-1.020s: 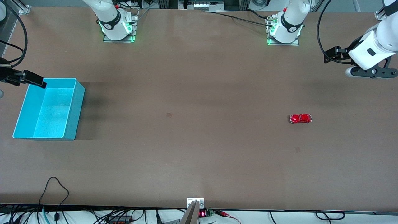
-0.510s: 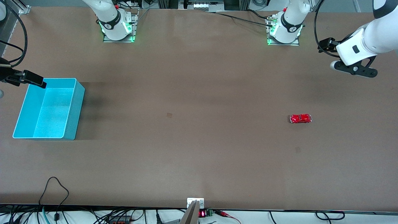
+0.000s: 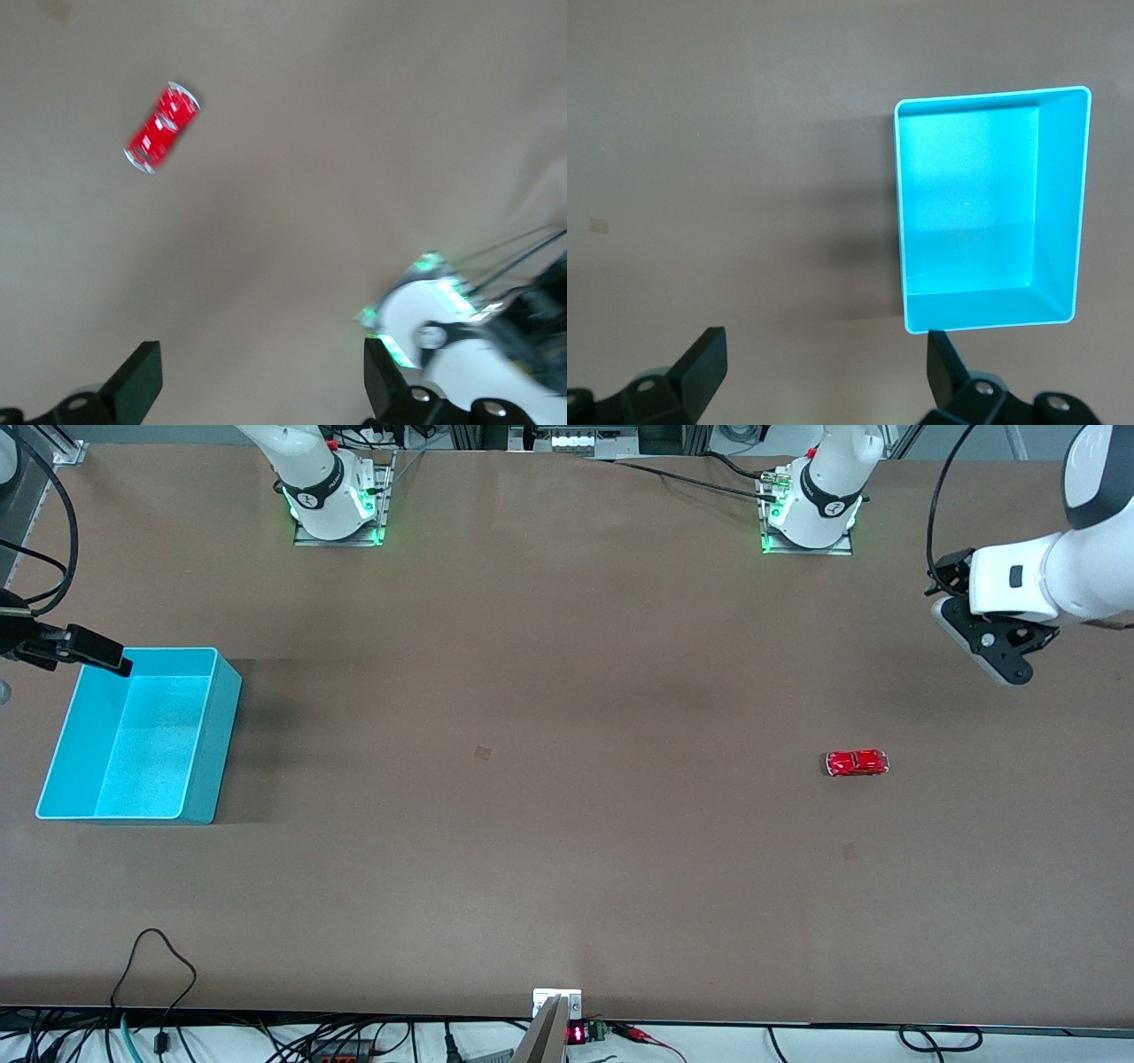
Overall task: Wind red beetle toy and store in blue box
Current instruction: 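Move the left gripper down toward the red toy car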
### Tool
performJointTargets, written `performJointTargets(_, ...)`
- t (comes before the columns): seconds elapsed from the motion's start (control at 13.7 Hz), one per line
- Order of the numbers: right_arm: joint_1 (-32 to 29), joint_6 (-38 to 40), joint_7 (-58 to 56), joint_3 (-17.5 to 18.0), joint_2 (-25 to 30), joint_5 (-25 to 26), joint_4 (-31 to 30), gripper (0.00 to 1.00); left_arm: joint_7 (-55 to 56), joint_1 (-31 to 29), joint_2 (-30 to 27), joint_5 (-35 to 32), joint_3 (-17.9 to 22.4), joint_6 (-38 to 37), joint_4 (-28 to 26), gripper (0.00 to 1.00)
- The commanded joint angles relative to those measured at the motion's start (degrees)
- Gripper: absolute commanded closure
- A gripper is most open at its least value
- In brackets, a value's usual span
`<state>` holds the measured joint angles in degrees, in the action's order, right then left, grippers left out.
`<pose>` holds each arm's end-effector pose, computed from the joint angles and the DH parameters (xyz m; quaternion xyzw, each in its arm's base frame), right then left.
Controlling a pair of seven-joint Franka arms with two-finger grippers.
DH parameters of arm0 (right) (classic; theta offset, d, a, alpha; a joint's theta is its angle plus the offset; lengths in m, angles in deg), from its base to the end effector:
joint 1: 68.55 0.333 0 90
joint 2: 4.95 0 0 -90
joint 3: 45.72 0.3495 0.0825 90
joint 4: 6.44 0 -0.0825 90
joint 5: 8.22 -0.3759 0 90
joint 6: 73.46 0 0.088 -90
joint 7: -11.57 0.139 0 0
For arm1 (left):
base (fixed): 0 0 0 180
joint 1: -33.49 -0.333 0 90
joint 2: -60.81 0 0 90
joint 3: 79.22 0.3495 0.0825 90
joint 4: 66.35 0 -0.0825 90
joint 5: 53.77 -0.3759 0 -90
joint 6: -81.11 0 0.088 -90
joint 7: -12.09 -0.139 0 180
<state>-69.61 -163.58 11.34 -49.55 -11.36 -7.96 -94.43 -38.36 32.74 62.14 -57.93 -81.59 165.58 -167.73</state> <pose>0.5775 -0.0479 0.5795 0.9985 -0.0405 -0.0374 0.0043 0.5157 -0.0037 0.5191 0.8856 -0.4352 -0.1590 0.0329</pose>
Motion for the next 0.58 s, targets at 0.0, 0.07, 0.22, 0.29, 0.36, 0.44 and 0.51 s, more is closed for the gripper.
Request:
performJointTargets(0.0,-0.26,0.38,-0.12,0.14,0.25,-0.17,0.01,0.0,-13.23,-1.01,-0.71,-1.38,-0.18,12.24,-7.31,0.0)
performJointTargets(0.07,-0.26,0.38,-0.12,0.14,0.25,-0.17,0.01,0.0,-16.32,-1.53,-0.63,-1.99,-0.18,18.3,-10.64,0.0)
performJointTargets(0.22,-0.26,0.38,-0.12,0.14,0.25,-0.18,0.01,0.0,-20.81,-2.76,-0.19,-2.0,-0.18,32.27,-18.46,0.0)
performJointTargets(0.29,-0.26,0.38,-0.21,0.14,0.25,-0.17,0.01,0.0,-22.57,-2.77,1.21,-2.0,-0.18,37.47,-20.85,0.0)
performJointTargets(0.36,-0.26,0.38,-0.12,0.14,0.25,-0.17,0.01,0.0,-25.11,-2.85,3.22,-2.0,-0.18,40.74,-21.48,0.0)
performJointTargets(0.44,-0.26,0.38,-0.12,0.14,0.25,-0.17,0.01,0.0,-28.27,-3.46,5.77,-2.0,-0.18,43.29,-21.23,0.0)
performJointTargets(0.51,-0.26,0.38,-0.12,0.14,0.25,-0.17,0.01,0.0,-30.74,-4.6,7.88,-2.0,-0.18,46.19,-21.22,0.0)
